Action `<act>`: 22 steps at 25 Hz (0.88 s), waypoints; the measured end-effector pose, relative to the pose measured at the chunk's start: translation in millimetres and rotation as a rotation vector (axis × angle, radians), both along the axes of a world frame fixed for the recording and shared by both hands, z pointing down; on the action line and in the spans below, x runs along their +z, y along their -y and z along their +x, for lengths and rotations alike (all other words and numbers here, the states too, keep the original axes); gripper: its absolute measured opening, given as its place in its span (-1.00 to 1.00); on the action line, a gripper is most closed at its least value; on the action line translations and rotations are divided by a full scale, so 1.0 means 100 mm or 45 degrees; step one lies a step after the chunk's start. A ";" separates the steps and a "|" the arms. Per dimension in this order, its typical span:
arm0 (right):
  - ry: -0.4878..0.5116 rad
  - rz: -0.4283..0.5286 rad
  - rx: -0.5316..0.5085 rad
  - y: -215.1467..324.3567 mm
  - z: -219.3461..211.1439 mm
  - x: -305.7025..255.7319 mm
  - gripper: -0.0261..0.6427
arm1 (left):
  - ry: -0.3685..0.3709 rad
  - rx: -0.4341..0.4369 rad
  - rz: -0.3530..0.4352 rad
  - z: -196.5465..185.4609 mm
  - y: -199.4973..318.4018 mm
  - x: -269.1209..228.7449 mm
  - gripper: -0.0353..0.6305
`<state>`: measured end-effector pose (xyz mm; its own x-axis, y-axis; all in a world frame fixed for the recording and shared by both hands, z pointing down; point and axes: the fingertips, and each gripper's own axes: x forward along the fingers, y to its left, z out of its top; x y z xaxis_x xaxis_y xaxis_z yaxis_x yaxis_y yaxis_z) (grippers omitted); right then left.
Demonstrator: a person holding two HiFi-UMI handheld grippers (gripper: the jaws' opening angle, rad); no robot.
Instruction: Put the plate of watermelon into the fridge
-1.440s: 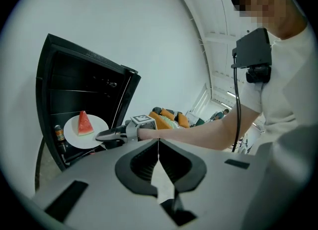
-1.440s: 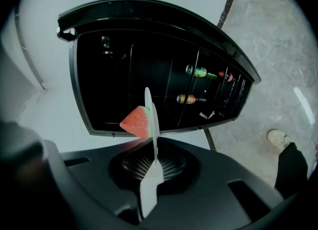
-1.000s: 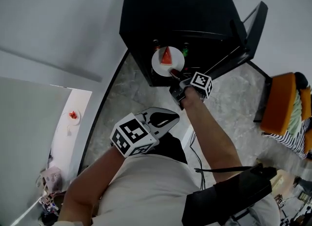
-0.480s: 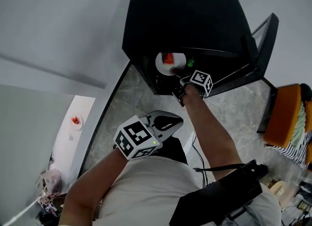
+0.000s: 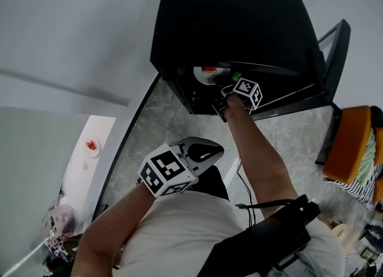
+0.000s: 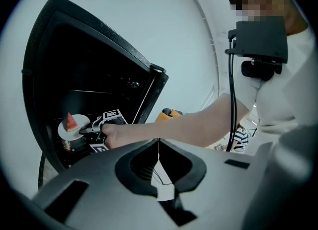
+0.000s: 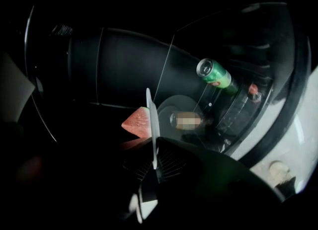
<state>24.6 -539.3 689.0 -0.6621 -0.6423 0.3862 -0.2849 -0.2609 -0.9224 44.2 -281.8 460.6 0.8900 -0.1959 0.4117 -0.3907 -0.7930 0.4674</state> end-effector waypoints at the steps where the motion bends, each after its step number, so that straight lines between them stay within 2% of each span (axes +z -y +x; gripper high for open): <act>1: -0.016 0.004 -0.004 0.01 0.01 0.01 -0.84 | 0.001 0.001 -0.002 -0.01 0.00 0.00 -0.86; 9: -0.225 0.116 -0.102 0.11 0.05 -0.01 -0.83 | -0.008 -0.008 -0.032 -0.07 0.00 0.05 -0.86; 14: -0.417 0.216 -0.232 0.13 0.04 -0.06 -0.74 | -0.001 -0.015 -0.043 -0.10 -0.01 0.10 -0.86; 22: -0.746 0.294 -0.417 0.11 0.12 -0.02 -0.58 | -0.004 -0.016 -0.049 -0.13 -0.03 0.06 -0.86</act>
<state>36.7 -550.2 686.8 -0.5598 -0.5543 0.6160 -0.7816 0.1063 -0.6146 31.4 -278.8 467.1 0.8888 -0.1909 0.4166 -0.3989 -0.7697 0.4984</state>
